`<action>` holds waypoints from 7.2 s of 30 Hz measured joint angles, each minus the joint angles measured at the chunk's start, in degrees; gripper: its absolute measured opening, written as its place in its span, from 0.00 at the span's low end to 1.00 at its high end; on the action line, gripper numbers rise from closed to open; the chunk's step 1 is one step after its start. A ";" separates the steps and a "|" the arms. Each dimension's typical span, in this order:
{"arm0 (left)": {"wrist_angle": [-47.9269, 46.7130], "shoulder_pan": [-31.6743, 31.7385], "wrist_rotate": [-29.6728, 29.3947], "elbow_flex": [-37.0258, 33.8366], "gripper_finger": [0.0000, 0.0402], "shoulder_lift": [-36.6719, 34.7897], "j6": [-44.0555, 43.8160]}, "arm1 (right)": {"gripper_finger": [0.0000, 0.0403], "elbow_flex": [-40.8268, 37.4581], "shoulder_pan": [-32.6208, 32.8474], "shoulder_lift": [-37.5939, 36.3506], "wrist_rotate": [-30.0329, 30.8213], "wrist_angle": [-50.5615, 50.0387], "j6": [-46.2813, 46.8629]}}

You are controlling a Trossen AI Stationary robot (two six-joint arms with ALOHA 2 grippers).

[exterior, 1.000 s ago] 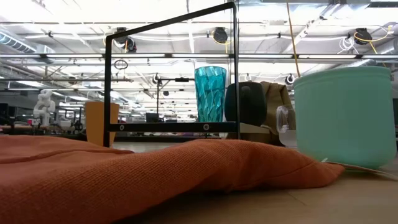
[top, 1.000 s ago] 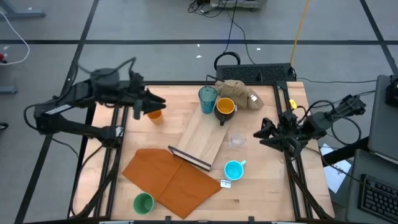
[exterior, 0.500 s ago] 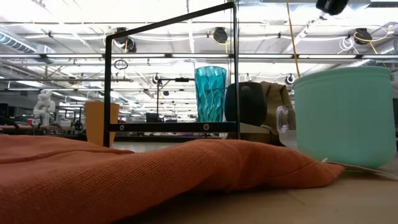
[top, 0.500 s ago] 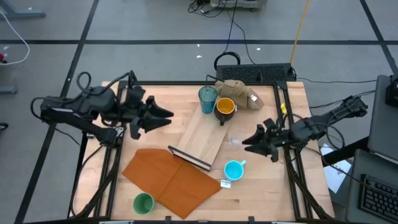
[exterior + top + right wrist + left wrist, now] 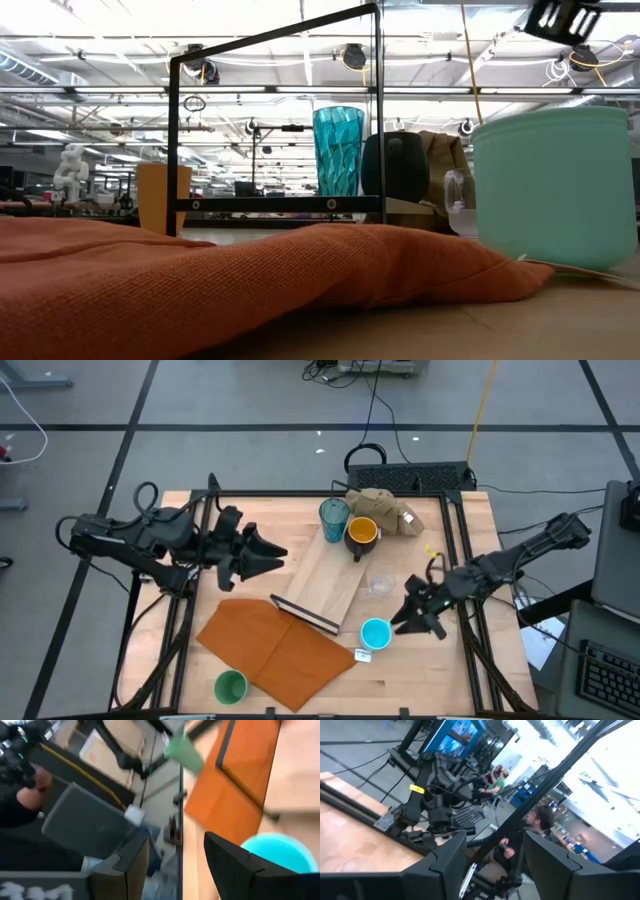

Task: Stack small to large cups/mugs on shelf
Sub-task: Put the light blue mug on the shelf

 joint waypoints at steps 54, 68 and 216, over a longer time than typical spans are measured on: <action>-19.71 0.99 1.07 0.00 0.49 -9.29 10.49 | 0.34 16.63 -8.38 27.32 -7.09 -30.21 8.47; -19.73 0.99 1.09 0.00 0.49 -9.29 10.80 | 0.34 16.63 -9.55 27.29 -6.65 -36.02 6.13; -10.31 0.97 -0.84 -0.02 0.49 -6.27 -1.29 | 0.57 9.36 5.95 30.74 7.40 -17.85 -23.80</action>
